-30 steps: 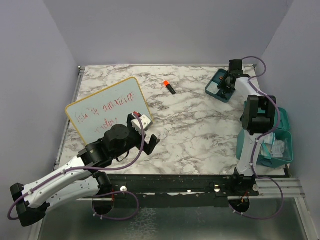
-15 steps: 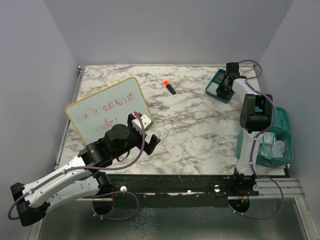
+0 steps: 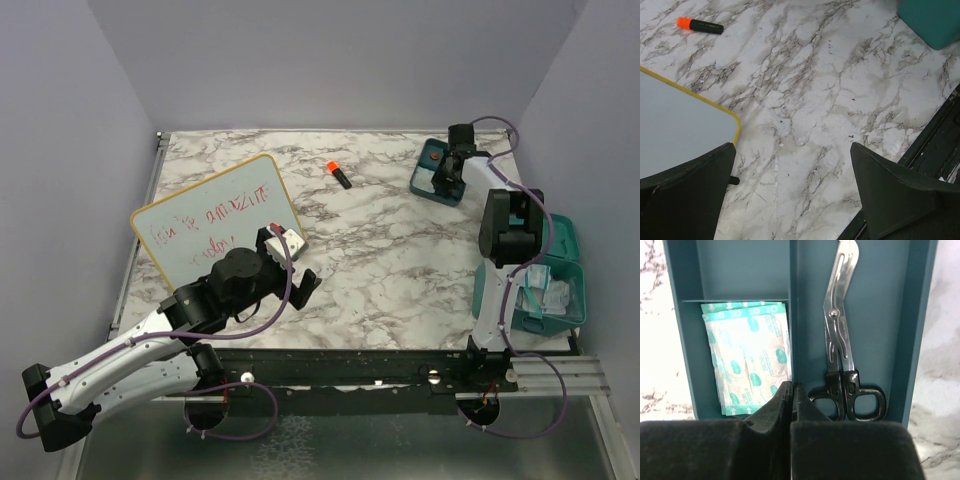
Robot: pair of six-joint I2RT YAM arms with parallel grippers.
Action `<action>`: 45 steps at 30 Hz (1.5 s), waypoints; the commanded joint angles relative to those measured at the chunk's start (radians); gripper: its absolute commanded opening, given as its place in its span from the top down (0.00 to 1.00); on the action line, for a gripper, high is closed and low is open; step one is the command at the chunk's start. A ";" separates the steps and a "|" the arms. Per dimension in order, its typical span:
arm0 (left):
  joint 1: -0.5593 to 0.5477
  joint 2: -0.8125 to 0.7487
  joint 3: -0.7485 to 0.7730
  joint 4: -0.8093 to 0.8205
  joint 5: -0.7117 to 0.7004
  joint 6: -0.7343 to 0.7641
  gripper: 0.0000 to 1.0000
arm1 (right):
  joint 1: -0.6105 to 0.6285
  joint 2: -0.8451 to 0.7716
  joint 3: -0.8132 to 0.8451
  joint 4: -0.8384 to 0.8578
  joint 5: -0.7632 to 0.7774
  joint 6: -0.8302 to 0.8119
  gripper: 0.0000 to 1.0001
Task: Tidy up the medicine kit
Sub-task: Move the medicine box compartment to the center of the board.
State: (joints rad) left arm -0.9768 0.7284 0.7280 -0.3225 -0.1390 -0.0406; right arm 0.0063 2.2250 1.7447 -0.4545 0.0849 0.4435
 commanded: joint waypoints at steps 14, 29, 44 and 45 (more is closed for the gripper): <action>0.000 -0.016 -0.013 0.014 0.020 -0.002 0.01 | 0.257 -0.352 -0.486 -0.048 0.055 0.053 0.99; 0.000 -0.017 -0.018 0.020 0.011 0.000 0.01 | 0.534 -0.618 -0.741 -0.112 0.055 0.156 0.92; 0.000 -0.008 -0.021 0.016 -0.014 0.002 0.01 | 0.658 -0.689 -0.672 -0.221 0.144 0.225 0.72; 0.000 -0.009 -0.021 0.017 -0.014 0.001 0.01 | 0.658 -0.694 -0.656 -0.232 0.167 0.223 0.71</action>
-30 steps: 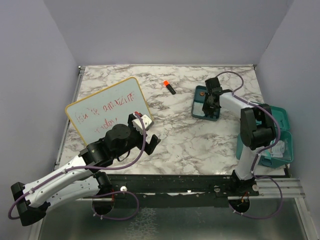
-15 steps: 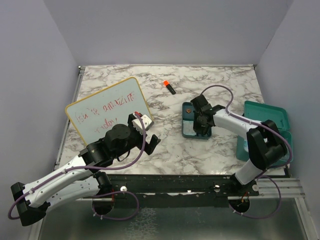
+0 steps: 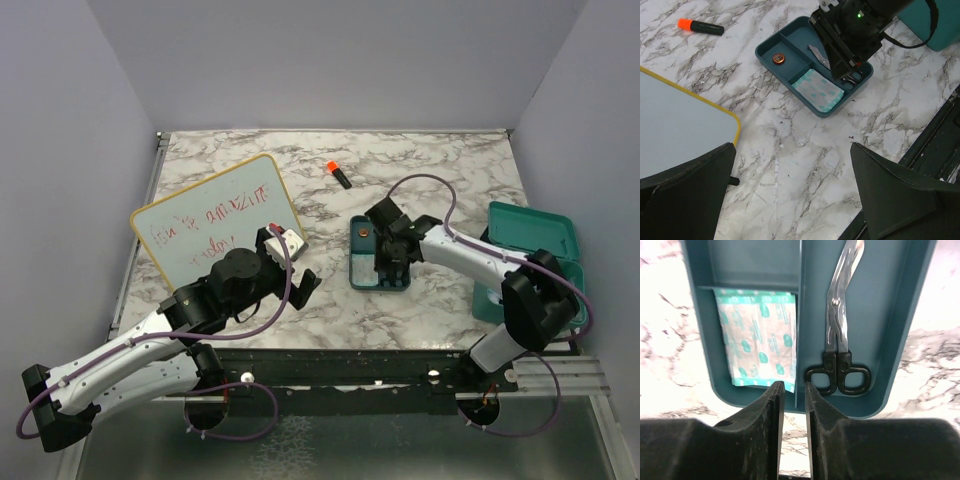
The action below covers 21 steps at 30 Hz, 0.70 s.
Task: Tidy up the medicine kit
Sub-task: Move the medicine box compartment to the center of the board, then move the medicine box to the center of the board.
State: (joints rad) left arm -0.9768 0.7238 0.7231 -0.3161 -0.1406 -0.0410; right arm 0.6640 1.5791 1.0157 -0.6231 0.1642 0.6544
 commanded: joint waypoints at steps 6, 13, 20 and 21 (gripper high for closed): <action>0.000 -0.006 -0.015 0.006 -0.016 0.004 0.01 | -0.003 -0.089 0.138 -0.108 0.245 -0.005 0.64; 0.000 -0.018 -0.014 0.002 -0.021 0.003 0.01 | -0.171 -0.179 0.194 -0.187 0.307 -0.050 0.61; 0.000 -0.026 -0.013 0.002 -0.018 0.001 0.01 | -0.354 -0.322 0.203 -0.238 0.380 -0.102 0.55; 0.000 -0.028 -0.011 0.002 -0.014 0.001 0.01 | -0.378 -0.334 0.203 -0.240 0.387 -0.109 0.53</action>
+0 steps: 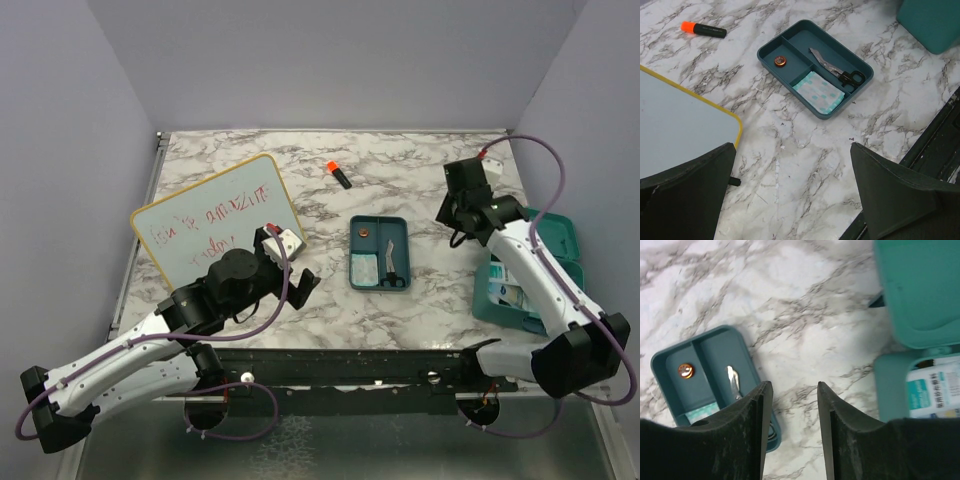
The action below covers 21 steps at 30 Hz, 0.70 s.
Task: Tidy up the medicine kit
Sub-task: Move the medicine box to the center of the board.
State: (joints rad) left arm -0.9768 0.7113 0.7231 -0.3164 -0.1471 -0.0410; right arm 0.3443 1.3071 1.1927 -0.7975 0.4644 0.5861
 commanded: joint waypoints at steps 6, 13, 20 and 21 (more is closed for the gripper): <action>0.000 -0.030 -0.014 0.002 -0.002 0.000 0.01 | -0.275 -0.097 -0.009 -0.053 0.046 -0.088 0.45; 0.000 -0.021 -0.014 0.005 0.012 0.000 0.01 | -0.339 -0.079 -0.086 -0.013 -0.059 -0.083 0.44; 0.000 -0.017 -0.016 0.007 0.008 0.001 0.01 | -0.369 -0.068 -0.176 0.005 -0.058 -0.051 0.44; 0.000 -0.016 -0.016 0.007 0.007 0.001 0.01 | -0.370 -0.069 -0.186 0.008 -0.060 -0.050 0.44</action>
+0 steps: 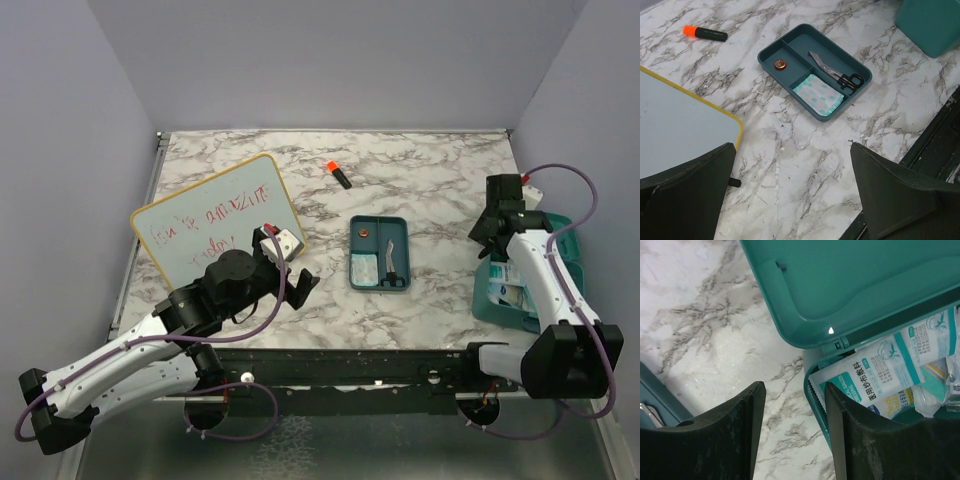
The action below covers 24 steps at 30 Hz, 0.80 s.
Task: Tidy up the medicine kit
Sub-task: Move the medicine box to the center of the board.
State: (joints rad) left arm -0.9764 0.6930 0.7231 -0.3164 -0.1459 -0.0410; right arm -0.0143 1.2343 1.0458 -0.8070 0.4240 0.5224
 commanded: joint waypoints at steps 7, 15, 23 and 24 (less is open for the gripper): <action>-0.001 -0.002 -0.016 0.005 0.010 0.003 0.01 | -0.013 -0.006 -0.100 0.083 -0.110 0.008 0.44; -0.001 0.004 -0.017 0.004 -0.003 0.003 0.01 | -0.013 0.037 -0.074 0.165 -0.226 0.019 0.52; -0.001 -0.001 -0.018 0.004 -0.012 0.003 0.01 | -0.013 0.091 -0.040 0.290 -0.291 0.008 0.61; -0.001 -0.001 -0.018 0.004 -0.012 0.004 0.01 | -0.013 0.098 -0.037 0.303 -0.287 0.008 0.62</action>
State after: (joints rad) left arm -0.9768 0.6960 0.7216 -0.3164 -0.1467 -0.0410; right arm -0.0277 1.3056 0.9730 -0.6258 0.2008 0.5255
